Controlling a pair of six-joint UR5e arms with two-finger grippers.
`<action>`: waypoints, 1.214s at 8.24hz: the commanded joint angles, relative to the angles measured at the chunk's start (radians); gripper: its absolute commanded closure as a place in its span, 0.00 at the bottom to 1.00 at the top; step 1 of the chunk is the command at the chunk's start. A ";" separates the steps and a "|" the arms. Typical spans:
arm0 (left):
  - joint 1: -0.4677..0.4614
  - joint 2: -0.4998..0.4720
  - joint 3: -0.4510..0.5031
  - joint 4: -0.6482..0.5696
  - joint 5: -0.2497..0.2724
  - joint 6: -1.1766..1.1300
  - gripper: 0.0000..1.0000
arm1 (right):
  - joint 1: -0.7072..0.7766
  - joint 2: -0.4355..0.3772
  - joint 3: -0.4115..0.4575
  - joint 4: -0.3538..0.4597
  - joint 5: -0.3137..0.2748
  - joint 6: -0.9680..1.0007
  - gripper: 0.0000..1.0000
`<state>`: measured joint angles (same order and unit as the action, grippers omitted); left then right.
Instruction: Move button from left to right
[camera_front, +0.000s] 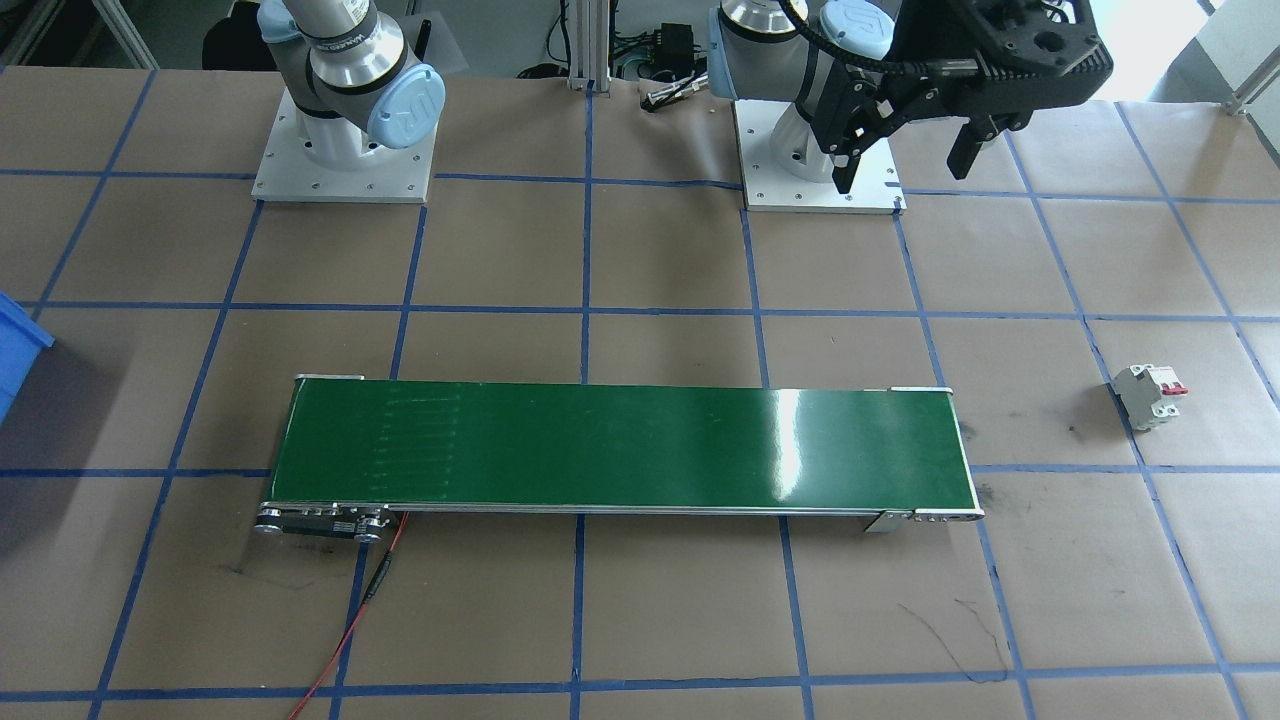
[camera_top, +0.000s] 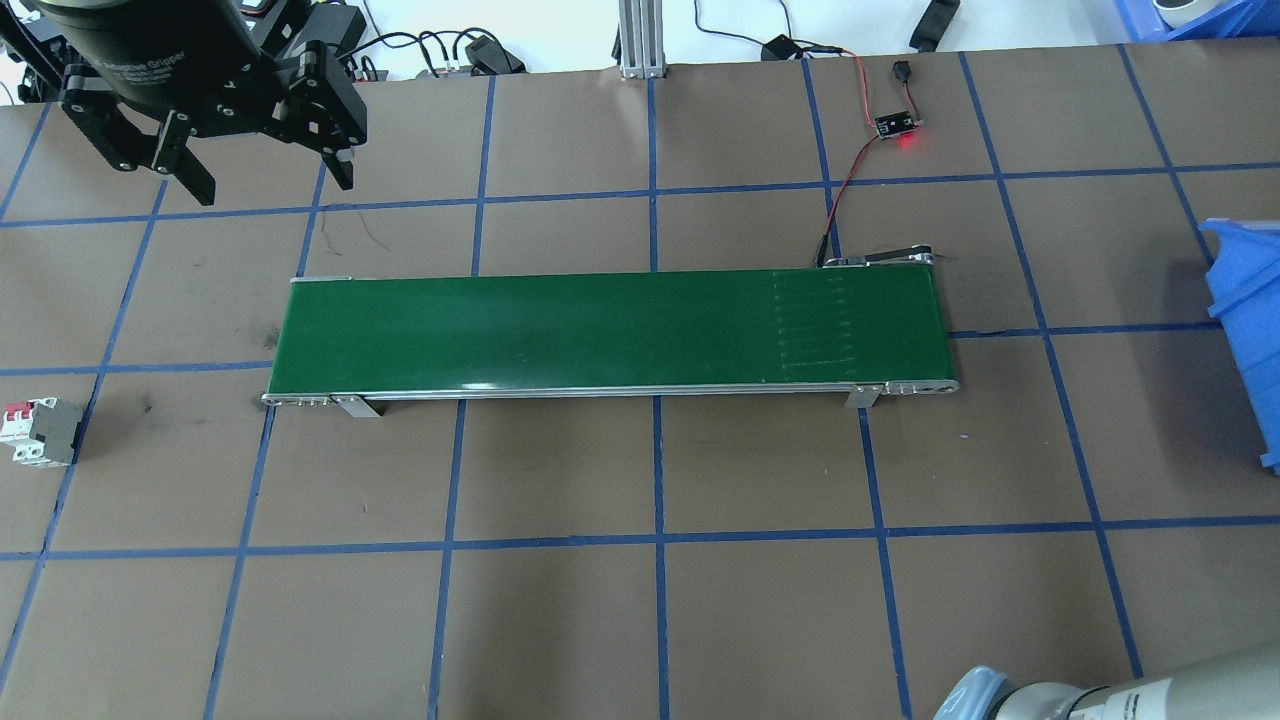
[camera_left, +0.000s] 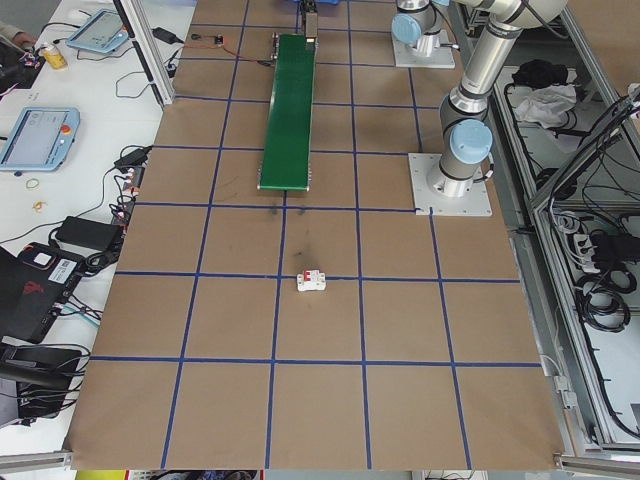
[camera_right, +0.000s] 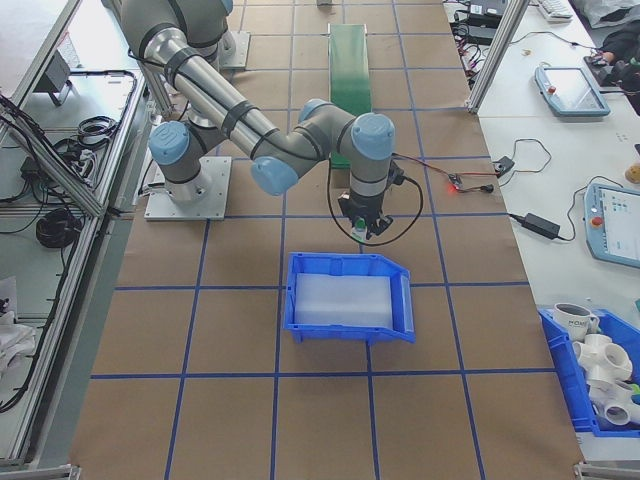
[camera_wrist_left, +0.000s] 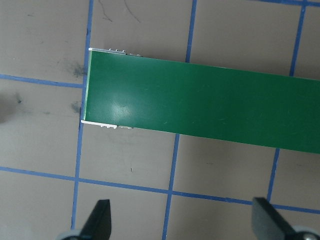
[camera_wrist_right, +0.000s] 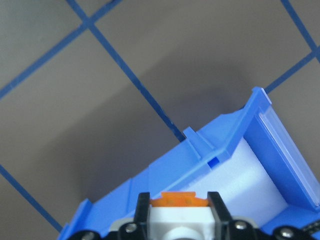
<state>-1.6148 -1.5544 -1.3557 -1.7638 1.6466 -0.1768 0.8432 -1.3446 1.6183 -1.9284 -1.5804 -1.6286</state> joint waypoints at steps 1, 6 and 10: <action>-0.014 -0.027 0.000 0.003 -0.063 -0.007 0.00 | -0.127 0.103 0.000 -0.137 0.046 -0.326 1.00; -0.014 -0.021 -0.005 0.003 -0.060 0.002 0.00 | -0.151 0.268 0.015 -0.271 0.048 -0.639 1.00; -0.014 -0.019 -0.006 0.015 -0.062 0.005 0.00 | -0.161 0.262 0.017 -0.262 0.060 -0.648 0.00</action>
<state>-1.6290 -1.5741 -1.3611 -1.7585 1.5879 -0.1726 0.6870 -1.0761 1.6349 -2.1952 -1.5240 -2.2751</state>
